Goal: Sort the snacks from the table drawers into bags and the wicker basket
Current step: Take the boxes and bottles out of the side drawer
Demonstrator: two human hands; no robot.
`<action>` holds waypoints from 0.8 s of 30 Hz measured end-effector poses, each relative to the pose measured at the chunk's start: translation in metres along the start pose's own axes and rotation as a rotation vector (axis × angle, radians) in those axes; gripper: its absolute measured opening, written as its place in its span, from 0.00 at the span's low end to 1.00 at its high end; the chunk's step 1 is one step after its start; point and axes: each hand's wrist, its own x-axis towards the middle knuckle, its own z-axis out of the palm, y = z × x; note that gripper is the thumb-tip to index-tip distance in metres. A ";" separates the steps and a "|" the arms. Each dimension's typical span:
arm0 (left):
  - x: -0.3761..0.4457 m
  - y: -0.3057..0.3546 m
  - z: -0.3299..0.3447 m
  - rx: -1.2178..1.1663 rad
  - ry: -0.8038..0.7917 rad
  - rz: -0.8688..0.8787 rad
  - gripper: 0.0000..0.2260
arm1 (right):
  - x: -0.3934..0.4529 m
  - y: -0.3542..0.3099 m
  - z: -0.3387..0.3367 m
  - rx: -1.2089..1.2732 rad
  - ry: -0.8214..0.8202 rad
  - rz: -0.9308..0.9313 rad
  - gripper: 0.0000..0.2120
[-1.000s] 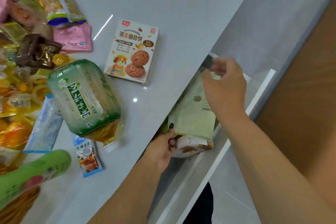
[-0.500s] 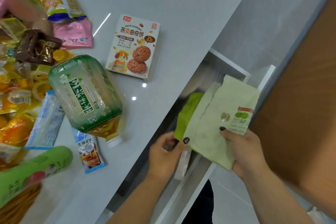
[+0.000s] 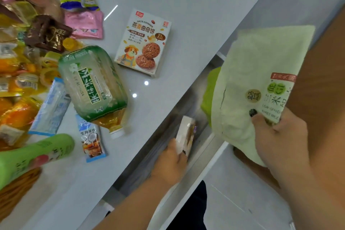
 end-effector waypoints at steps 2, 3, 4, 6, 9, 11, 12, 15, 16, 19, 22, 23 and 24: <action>-0.026 0.014 -0.029 -0.174 -0.021 0.012 0.15 | 0.006 -0.023 0.002 -0.072 -0.079 -0.105 0.14; -0.039 0.019 -0.042 -0.217 -0.033 0.027 0.16 | 0.010 -0.036 0.006 -0.117 -0.113 -0.168 0.14; -0.053 0.024 -0.056 -0.254 -0.036 0.037 0.16 | 0.013 -0.050 0.010 -0.154 -0.149 -0.230 0.15; -0.087 0.035 -0.091 -0.342 0.007 0.042 0.16 | 0.018 -0.086 0.021 -0.205 -0.240 -0.341 0.15; -0.142 0.057 -0.152 -0.448 0.132 0.081 0.16 | 0.022 -0.145 0.036 -0.242 -0.354 -0.448 0.14; -0.178 0.073 -0.199 -0.444 0.228 0.116 0.15 | 0.021 -0.184 0.049 -0.310 -0.423 -0.533 0.15; -0.194 0.082 -0.224 -0.402 0.263 0.131 0.14 | 0.019 -0.203 0.056 -0.355 -0.444 -0.590 0.15; -0.223 0.093 -0.296 -0.231 0.341 0.138 0.11 | 0.012 -0.251 0.082 -0.519 -0.499 -0.746 0.18; -0.224 0.091 -0.315 -0.185 0.374 0.125 0.10 | 0.011 -0.262 0.091 -0.595 -0.505 -0.774 0.20; -0.202 0.081 -0.356 -0.096 0.530 0.081 0.11 | 0.015 -0.280 0.124 -0.760 -0.488 -0.752 0.23; -0.151 0.061 -0.365 0.045 0.576 0.034 0.14 | 0.007 -0.279 0.158 -0.804 -0.540 -0.637 0.16; -0.133 0.053 -0.364 0.072 0.562 0.007 0.16 | 0.002 -0.277 0.169 -0.837 -0.562 -0.618 0.15; -0.117 0.046 -0.361 0.086 0.531 -0.024 0.18 | -0.003 -0.274 0.179 -0.871 -0.573 -0.602 0.14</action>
